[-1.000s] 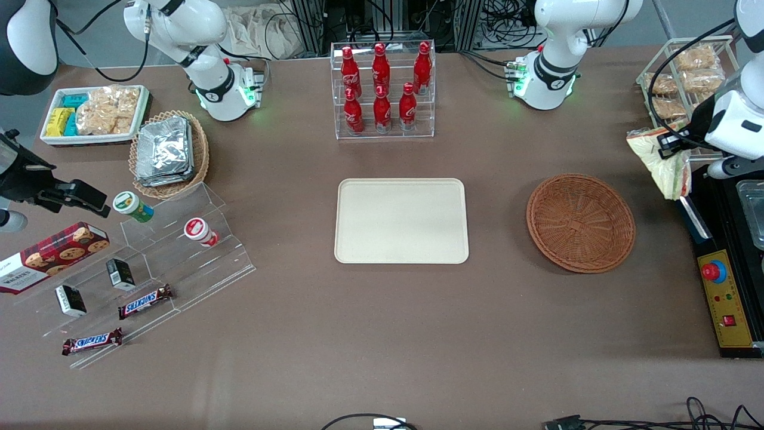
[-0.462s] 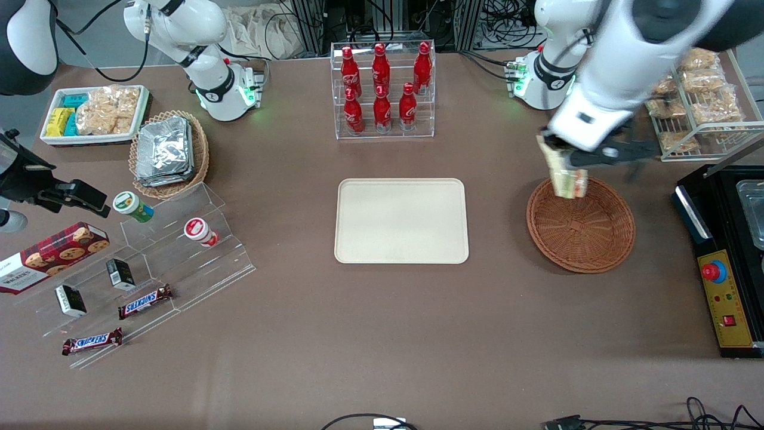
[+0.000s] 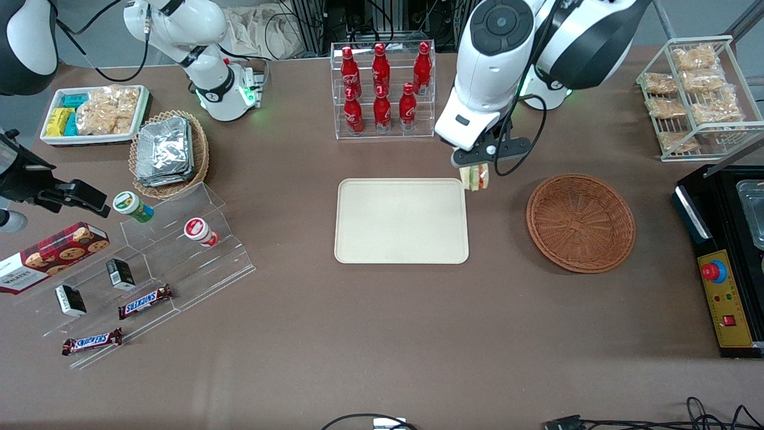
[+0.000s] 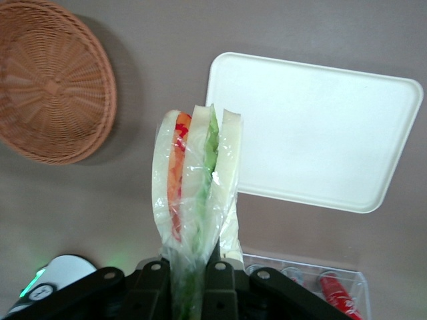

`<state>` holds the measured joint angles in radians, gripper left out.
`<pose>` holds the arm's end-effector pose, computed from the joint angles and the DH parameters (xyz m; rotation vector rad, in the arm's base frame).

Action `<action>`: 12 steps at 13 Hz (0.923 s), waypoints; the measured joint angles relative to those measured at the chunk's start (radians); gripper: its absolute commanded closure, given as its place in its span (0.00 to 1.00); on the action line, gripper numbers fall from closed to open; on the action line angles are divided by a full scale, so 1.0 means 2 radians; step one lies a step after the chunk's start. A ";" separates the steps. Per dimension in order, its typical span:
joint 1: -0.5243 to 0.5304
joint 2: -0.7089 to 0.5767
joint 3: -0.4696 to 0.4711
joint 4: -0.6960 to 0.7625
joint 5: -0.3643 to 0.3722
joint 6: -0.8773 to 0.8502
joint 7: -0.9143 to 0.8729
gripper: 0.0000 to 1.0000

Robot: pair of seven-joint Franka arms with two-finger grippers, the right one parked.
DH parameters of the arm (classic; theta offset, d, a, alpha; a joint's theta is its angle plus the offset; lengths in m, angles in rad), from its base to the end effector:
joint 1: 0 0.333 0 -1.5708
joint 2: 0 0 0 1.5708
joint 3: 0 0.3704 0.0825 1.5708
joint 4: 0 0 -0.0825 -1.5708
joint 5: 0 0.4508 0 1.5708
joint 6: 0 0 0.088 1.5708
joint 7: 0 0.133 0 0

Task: Place sandwich from basket to tray
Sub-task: 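Carry the sandwich over to the cream tray with the left gripper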

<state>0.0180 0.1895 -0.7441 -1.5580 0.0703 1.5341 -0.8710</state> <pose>0.5205 -0.4016 0.5644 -3.0485 -0.2140 0.2382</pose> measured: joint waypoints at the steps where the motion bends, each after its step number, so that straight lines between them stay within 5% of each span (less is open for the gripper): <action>1: 0.001 0.008 0.000 0.000 0.000 0.007 0.000 1.00; 5: 0.001 0.049 -0.008 -0.015 0.016 0.054 0.028 1.00; 12: -0.017 0.144 -0.016 -0.111 0.167 0.190 0.055 1.00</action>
<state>-0.0153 0.4771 -0.7769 -1.7793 0.4050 1.9150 -0.7612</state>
